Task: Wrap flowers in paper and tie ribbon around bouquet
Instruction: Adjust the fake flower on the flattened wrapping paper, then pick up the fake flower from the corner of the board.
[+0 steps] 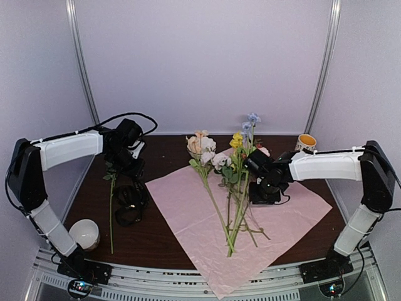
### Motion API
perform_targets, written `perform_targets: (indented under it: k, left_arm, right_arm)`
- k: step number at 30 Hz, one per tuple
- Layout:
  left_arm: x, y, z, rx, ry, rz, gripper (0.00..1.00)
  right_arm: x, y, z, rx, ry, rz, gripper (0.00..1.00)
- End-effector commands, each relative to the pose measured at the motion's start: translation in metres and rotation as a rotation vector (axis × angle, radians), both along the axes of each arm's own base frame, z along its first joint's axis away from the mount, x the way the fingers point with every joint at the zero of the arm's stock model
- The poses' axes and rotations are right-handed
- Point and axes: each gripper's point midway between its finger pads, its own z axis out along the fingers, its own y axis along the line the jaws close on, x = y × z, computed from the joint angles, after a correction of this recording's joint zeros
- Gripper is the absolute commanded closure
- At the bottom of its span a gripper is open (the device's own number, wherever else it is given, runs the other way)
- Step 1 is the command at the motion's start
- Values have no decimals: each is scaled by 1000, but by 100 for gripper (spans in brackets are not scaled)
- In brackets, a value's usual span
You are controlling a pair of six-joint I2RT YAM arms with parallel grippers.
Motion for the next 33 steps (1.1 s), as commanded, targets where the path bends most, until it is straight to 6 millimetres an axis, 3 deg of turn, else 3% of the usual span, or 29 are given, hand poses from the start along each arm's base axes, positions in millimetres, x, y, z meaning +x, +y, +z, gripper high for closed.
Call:
perform_targets:
  k: [1,12,17,20,22,27,33]
  left_arm:
    - [-17,37,-6,-26,61,139,50]
    - [-50,78,-45,-104,173,370,44]
    - [-51,97,-62,-104,191,457,40]
    - [-38,108,-64,-101,179,503,40]
    - [-30,117,-65,-68,162,523,43]
    - [-32,132,-82,-25,193,558,62]
    - [-37,126,-100,-55,239,544,62]
  right_arm:
    - [10,-24,23,-17,-60,-2,72]
    - [25,-37,34,-23,-97,37,71]
    - [22,-43,28,-36,-89,42,71]
    - [22,-43,26,-42,-82,53,71]
    - [22,-43,26,-48,-81,58,71]
    - [20,-48,26,-60,-82,54,71]
    - [20,-50,23,-70,-70,51,71]
